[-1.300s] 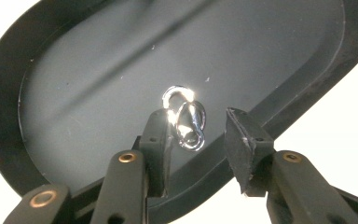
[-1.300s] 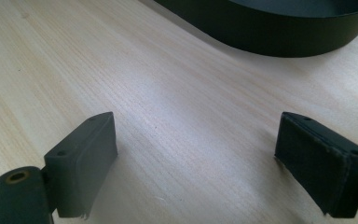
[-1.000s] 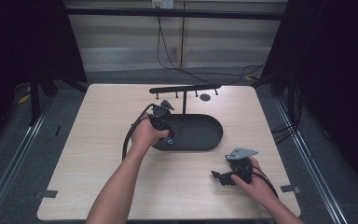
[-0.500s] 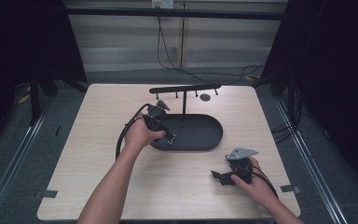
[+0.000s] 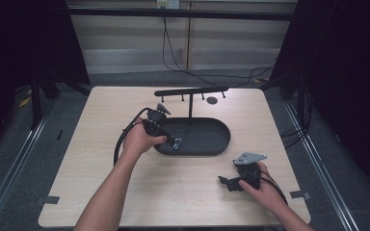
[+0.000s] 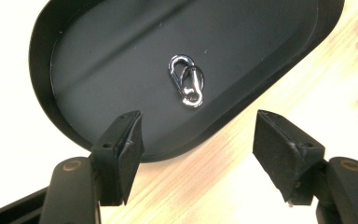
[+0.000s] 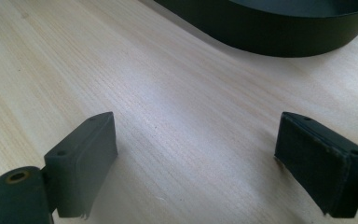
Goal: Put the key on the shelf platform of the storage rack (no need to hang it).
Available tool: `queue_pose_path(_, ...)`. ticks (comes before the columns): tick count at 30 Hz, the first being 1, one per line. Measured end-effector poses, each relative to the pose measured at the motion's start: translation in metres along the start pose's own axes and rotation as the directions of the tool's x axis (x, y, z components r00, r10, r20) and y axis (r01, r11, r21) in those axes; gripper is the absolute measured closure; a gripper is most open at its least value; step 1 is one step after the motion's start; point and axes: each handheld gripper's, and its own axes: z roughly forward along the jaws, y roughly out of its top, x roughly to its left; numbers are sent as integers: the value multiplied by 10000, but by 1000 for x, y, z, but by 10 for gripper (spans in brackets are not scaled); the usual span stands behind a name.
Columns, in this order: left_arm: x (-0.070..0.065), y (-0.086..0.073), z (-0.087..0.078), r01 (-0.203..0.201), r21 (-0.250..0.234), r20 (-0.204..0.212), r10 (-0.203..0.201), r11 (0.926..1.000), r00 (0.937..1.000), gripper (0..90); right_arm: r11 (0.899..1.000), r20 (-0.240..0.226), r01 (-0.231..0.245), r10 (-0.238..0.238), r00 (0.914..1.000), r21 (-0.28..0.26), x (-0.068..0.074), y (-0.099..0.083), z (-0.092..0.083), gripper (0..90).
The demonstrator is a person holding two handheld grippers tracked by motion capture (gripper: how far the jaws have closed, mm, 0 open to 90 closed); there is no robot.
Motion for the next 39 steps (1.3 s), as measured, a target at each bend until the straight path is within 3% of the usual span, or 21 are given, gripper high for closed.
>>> queue_pose_path(19, 7, -19, -11, -94, -250, -1, 94, 9996, 10000, 298, 10000, -6, 15, -15, 10000, 15, 0, 0, 0, 121)
queue_pose_path(39, 23, -49, -18, 153, -328, -72, -155, 9993, 9999, 294, 10000, -4, 26, -26, 10000, 13, 0, 0, 0, 121)
